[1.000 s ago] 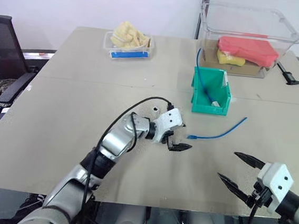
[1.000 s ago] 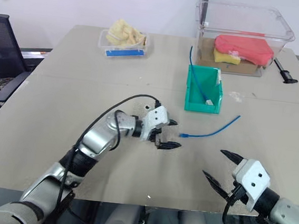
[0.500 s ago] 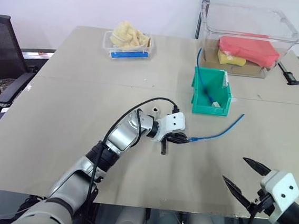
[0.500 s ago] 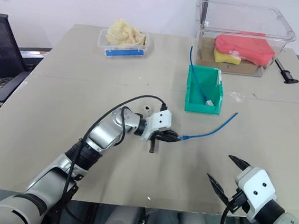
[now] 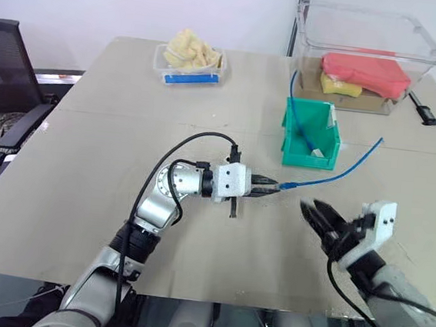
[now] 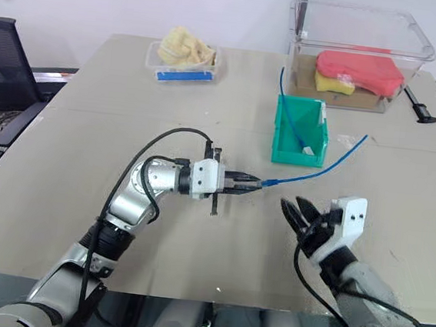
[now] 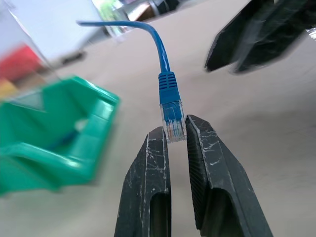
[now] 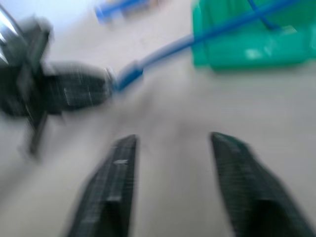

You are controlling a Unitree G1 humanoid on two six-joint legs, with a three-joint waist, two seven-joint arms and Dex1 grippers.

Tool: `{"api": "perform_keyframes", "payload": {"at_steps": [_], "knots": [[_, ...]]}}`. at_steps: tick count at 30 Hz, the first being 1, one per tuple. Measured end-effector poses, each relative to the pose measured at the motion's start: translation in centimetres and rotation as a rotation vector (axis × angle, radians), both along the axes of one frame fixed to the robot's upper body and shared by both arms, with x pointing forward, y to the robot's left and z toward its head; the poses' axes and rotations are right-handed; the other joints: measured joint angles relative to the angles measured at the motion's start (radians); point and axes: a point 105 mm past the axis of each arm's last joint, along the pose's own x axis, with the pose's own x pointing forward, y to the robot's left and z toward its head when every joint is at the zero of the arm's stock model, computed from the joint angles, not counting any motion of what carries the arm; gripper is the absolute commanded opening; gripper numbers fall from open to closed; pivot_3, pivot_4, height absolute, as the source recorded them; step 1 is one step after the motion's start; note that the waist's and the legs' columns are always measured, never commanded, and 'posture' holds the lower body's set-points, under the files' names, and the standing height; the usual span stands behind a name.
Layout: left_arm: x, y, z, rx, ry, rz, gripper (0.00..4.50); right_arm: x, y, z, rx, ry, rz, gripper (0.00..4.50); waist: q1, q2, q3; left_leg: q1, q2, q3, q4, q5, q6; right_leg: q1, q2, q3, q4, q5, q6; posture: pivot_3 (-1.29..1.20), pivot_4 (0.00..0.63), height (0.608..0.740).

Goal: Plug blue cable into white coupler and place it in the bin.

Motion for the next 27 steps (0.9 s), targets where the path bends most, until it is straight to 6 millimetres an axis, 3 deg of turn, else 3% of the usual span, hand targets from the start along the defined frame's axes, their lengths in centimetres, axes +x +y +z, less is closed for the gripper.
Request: {"api": "perform_keyframes", "payload": {"at_steps": [9,10,12,15,23,27], "knots": [[0.3,0.4,0.6,-0.029,-0.077,0.03,0.0,2.0,3.2,1.4,0.167,0.05,0.114,1.95,-0.001,0.0,0.0,-0.001,-0.004,-0.002,0.0,0.0,0.001,0.0,0.0,-0.002,0.001,0.0,0.0,0.0,0.15,0.739],[0.3,0.4,0.6,-0.031,-0.08,0.034,0.0,2.2,3.4,1.4,0.176,0.058,0.118,1.53,-0.002,0.0,0.0,0.0,-0.004,-0.002,0.0,0.0,0.001,0.0,0.0,-0.002,0.001,0.0,0.0,0.0,0.15,0.739],[0.4,0.4,0.7,-0.033,-0.084,0.036,0.0,2.5,3.4,1.3,0.177,0.066,0.113,1.21,-0.003,0.0,0.0,0.0,-0.004,-0.002,0.0,0.0,0.001,0.0,0.0,-0.002,0.001,0.0,0.0,0.0,0.15,0.739],[0.4,0.6,0.7,-0.03,-0.087,0.041,0.0,3.1,3.4,1.1,0.19,0.083,0.099,0.04,-0.01,0.0,0.0,0.0,-0.005,-0.002,0.0,0.0,0.001,0.0,0.0,-0.002,0.002,0.0,0.0,0.0,0.15,0.739],[0.3,0.6,0.9,-0.034,-0.095,0.04,0.0,3.0,3.4,1.4,0.223,0.09,0.103,0.04,-0.023,0.0,0.0,0.0,-0.005,-0.003,0.0,0.0,0.001,0.0,0.0,-0.002,0.002,0.0,0.0,0.0,0.15,0.739],[0.0,0.7,0.8,-0.028,-0.068,0.023,1.64,2.9,3.5,1.5,0.228,0.094,0.113,0.0,-0.023,0.0,0.0,0.0,-0.004,-0.003,0.0,0.0,0.001,0.0,0.0,-0.002,0.002,0.0,0.0,0.0,0.15,0.739]]}}
